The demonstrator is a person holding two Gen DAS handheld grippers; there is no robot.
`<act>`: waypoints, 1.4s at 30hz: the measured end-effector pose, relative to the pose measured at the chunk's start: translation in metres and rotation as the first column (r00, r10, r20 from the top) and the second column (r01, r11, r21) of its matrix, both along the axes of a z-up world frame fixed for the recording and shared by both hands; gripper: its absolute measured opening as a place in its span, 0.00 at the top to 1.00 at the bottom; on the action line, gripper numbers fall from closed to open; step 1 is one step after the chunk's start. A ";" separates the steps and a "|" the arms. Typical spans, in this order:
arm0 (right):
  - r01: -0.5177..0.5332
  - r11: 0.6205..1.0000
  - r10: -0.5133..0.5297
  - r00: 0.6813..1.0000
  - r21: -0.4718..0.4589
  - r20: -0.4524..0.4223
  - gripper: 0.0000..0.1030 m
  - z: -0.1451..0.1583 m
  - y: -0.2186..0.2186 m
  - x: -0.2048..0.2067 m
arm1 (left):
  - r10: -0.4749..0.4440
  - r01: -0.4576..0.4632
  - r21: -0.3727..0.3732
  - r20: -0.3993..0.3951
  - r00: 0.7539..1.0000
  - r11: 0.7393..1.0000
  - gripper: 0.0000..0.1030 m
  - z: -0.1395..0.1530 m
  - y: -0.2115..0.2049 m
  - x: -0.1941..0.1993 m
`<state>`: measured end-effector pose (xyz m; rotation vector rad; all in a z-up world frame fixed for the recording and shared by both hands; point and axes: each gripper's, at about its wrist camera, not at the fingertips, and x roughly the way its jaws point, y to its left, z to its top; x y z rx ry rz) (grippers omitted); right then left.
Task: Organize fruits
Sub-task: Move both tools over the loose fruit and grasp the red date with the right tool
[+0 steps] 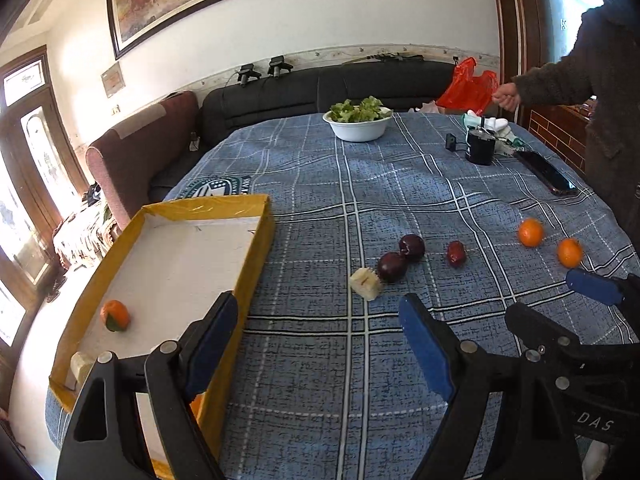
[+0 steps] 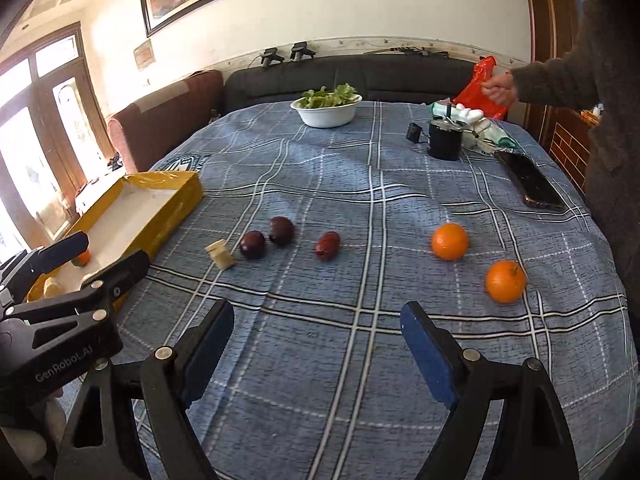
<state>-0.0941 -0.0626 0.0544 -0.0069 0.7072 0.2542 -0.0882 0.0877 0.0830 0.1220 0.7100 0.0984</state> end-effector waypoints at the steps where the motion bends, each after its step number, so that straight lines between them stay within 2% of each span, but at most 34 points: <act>1: 0.003 1.000 -0.003 1.000 -0.002 -0.002 0.14 0.000 -0.002 0.003 | -0.004 0.003 -0.004 -0.007 1.000 1.000 0.20 -0.002 -0.002 0.004; 13: 0.013 0.999 -0.011 0.998 0.043 -0.067 0.14 -0.008 -0.017 0.053 | -0.013 0.007 -0.064 -0.085 0.996 0.998 0.21 -0.026 -0.002 0.058; 24: -0.022 0.999 0.025 0.994 0.033 -0.106 0.14 -0.020 0.000 0.091 | 0.004 -0.014 -0.079 -0.121 0.993 0.997 0.21 -0.045 0.011 0.080; 30: -0.046 0.998 0.050 0.990 0.039 -0.132 0.14 -0.030 0.010 0.104 | 0.008 -0.022 -0.117 -0.124 0.992 0.993 0.21 -0.050 0.022 0.085; 34: -0.050 0.998 0.056 0.985 0.042 -0.163 0.21 -0.041 0.010 0.108 | -0.017 0.003 -0.125 -0.113 0.993 0.992 0.21 -0.053 0.020 0.086; 37: -0.052 0.997 0.059 0.986 0.049 -0.153 0.26 -0.040 0.008 0.107 | -0.030 0.016 -0.128 -0.107 0.994 0.992 0.21 -0.053 0.017 0.089; 42: -0.034 0.997 0.043 0.988 0.063 -0.151 0.28 -0.040 0.006 0.111 | -0.035 0.022 -0.121 -0.102 0.994 0.992 0.21 -0.054 0.014 0.096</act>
